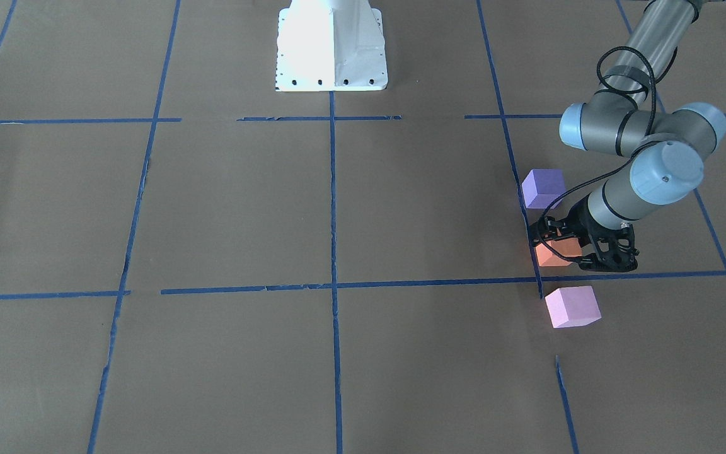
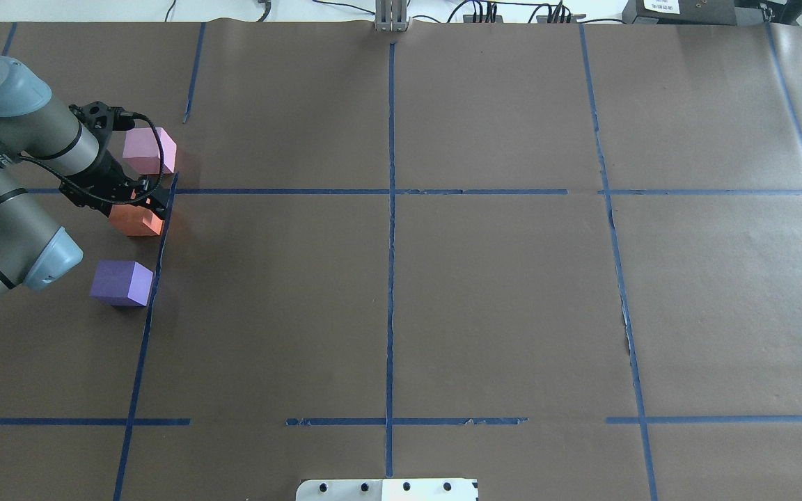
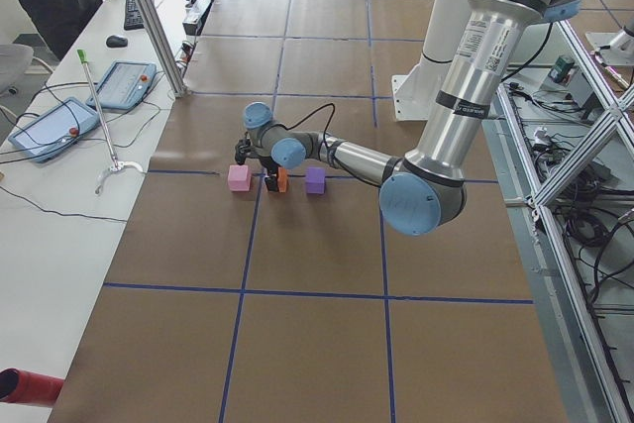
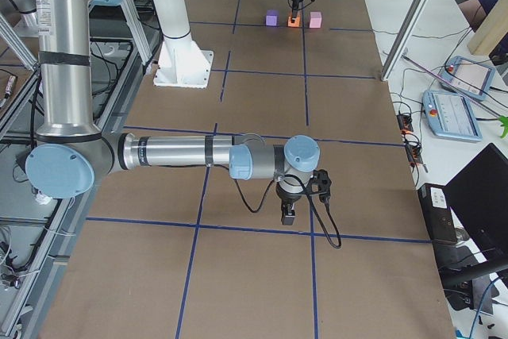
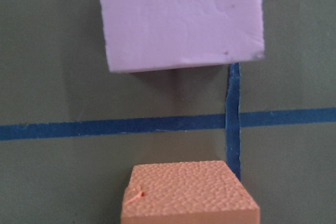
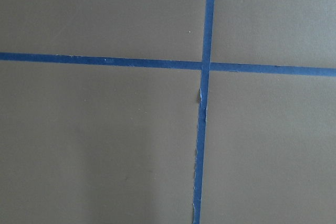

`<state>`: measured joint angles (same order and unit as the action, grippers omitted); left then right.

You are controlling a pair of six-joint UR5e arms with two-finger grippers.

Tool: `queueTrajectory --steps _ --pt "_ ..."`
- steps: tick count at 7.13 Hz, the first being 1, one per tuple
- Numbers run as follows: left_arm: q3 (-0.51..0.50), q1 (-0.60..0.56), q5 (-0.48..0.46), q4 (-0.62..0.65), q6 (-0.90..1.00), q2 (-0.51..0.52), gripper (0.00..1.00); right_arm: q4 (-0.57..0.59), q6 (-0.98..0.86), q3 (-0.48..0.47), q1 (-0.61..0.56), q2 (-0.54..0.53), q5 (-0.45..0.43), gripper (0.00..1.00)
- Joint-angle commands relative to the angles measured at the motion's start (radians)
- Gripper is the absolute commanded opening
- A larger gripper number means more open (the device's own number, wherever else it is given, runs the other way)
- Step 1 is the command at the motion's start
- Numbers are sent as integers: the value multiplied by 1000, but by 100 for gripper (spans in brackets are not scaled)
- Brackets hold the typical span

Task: Arrange blocks in a line
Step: 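Open the left gripper and lift it away from the orange cube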

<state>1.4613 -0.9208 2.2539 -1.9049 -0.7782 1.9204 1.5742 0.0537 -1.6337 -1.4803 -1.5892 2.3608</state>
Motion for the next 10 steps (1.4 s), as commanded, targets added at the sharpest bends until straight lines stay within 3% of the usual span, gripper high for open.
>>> queueTrajectory --steps 1,3,5,6,7,10 --pt "162 -67 -5 17 0 -83 100 0 0 0 0 0 0 100" --pt "360 -130 -2 107 0 -173 100 1 0 0 0 0 0 100" --pt "489 -206 4 295 16 -173 100 0 0 0 0 0 0 100" --pt "493 -225 4 305 26 -175 100 1 0 0 0 0 0 100" --pt "476 -295 6 311 175 -188 100 0 0 0 0 0 0 100" --pt "261 -566 64 417 760 -204 100 1 0 0 0 0 0 100"
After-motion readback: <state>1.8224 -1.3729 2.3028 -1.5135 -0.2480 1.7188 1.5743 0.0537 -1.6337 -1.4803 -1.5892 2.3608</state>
